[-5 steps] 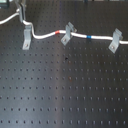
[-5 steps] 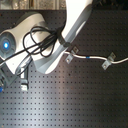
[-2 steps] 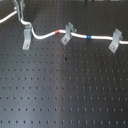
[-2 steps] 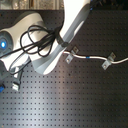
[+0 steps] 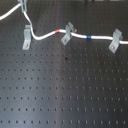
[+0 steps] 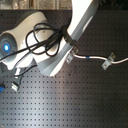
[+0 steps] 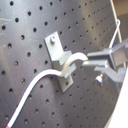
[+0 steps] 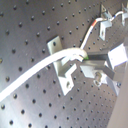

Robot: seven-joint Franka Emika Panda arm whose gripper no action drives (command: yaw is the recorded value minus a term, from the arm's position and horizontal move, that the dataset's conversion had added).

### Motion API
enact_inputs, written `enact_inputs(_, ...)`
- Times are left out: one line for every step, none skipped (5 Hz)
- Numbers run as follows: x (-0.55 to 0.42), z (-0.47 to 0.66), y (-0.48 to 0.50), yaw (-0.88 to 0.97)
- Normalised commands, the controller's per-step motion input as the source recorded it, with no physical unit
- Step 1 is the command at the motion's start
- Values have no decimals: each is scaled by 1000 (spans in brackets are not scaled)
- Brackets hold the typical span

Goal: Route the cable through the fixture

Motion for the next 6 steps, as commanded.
enact_inputs(16,141,-64,626)
enact_inputs(-104,77,226,291)
enact_inputs(-30,505,335,403)
enact_inputs(10,467,30,334)
enact_inputs(-1,351,-37,237)
enact_inputs(-147,97,145,160)
